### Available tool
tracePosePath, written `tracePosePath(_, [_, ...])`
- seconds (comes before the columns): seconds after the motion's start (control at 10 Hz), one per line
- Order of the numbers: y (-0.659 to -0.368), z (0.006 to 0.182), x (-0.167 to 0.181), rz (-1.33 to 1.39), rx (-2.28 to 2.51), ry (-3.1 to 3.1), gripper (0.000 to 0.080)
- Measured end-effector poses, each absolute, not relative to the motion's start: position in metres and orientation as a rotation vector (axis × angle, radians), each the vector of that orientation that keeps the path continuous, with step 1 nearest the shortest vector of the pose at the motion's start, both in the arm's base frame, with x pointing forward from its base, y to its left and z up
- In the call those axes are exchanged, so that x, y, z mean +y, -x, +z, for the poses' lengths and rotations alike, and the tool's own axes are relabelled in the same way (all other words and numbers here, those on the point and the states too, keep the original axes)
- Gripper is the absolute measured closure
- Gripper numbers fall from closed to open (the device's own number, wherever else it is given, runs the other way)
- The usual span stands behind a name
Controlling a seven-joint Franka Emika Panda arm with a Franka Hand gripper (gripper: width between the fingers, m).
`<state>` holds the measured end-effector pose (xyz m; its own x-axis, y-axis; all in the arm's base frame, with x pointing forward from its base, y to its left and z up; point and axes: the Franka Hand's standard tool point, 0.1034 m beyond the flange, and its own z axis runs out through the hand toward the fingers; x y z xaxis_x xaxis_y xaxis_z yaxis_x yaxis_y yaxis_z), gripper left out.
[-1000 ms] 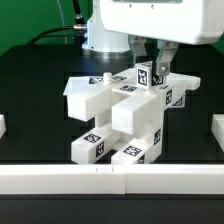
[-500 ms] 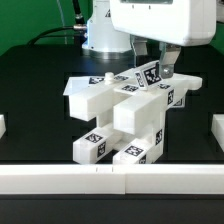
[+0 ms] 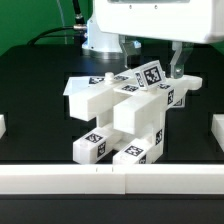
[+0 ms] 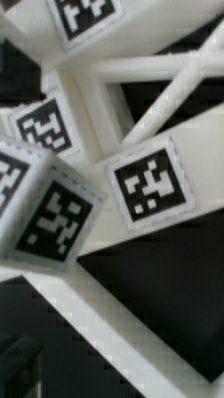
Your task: Assemble chair
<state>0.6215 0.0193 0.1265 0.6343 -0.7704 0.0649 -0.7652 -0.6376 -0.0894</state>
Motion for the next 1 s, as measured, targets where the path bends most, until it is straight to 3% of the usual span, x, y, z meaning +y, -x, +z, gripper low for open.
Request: tracePosePath(1.0, [-0.6188,0.1194,0.0202,-0.153,0.277,3.134,0.0151])
